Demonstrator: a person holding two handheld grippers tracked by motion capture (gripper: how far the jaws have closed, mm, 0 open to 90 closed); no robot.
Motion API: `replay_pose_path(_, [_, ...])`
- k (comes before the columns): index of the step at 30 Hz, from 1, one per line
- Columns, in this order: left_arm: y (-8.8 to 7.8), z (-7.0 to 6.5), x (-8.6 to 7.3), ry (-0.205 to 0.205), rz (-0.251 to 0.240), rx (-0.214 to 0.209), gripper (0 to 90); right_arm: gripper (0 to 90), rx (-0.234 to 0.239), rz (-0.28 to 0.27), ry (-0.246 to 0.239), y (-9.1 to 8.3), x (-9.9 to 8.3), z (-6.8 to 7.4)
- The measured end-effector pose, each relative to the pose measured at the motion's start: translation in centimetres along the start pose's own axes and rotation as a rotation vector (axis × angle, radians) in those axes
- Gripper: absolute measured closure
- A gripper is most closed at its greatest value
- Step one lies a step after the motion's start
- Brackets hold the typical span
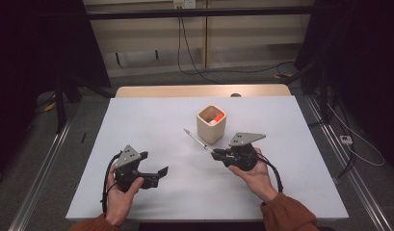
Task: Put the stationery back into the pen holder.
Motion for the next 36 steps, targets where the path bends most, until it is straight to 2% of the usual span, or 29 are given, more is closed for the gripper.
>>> replay_pose_path(3, [0.4,-0.8,0.4,0.0,-0.006,-0.008,6.3,80.7,0.003,-0.023,0.005,-0.5,-0.1,0.3])
replay_pose_path(6, [0.8,-1.5,0.7,-0.013,-0.003,-0.023,6.4,80.6,-0.014,-0.042,0.007,-1.1,-0.1,0.3])
replay_pose_path(12, [2.0,-3.9,2.6,-0.047,-0.028,-0.119,7.4,80.7,-0.041,-0.104,0.02,-2.3,-0.1,0.7])
replay_pose_path(15, [2.9,-4.8,3.7,-0.068,-0.037,-0.141,8.7,80.7,-0.049,-0.137,0.021,-2.8,0.2,0.9])
replay_pose_path(18, [3.5,-5.7,4.5,-0.067,-0.043,-0.155,10.3,80.7,-0.051,-0.15,0.015,-2.8,0.5,1.0])
replay_pose_path(21, [3.9,-6.3,5.1,-0.084,-0.053,-0.171,12.4,80.7,-0.052,-0.159,-0.001,-2.9,0.7,1.2])
replay_pose_path(24, [4.3,-6.7,5.5,-0.116,-0.063,-0.193,14.4,80.7,-0.052,-0.166,0.0,-2.9,0.8,1.2])
replay_pose_path(26, [4.7,-6.7,5.5,-0.142,-0.053,-0.202,15.5,80.6,-0.05,-0.166,0.002,-2.8,0.8,1.2])
replay_pose_path(28, [5.0,-6.6,5.7,-0.184,-0.055,-0.217,17.2,80.6,-0.054,-0.166,0.0,-2.7,0.7,1.2])
replay_pose_path(31, [5.3,-6.4,6.2,-0.231,-0.065,-0.213,21.4,80.7,-0.054,-0.176,-0.009,-2.7,0.9,1.4])
replay_pose_path(33, [5.6,-6.5,6.5,-0.247,-0.059,-0.221,24.0,80.6,-0.052,-0.181,-0.013,-2.7,1.1,1.5])
replay_pose_path(36, [6.1,-6.9,6.8,-0.278,-0.058,-0.243,33.4,80.6,-0.054,-0.182,-0.015,-2.7,1.2,1.6])
Point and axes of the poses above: each handheld gripper's, and its own axes: y roughly forward along the jaws, x roughly out of its top, z roughly to its left, the point moved 9 cm from there along y, roughly forward along the jaws, and after that the axes turned 15 degrees about -y, right-handed, at the moved point
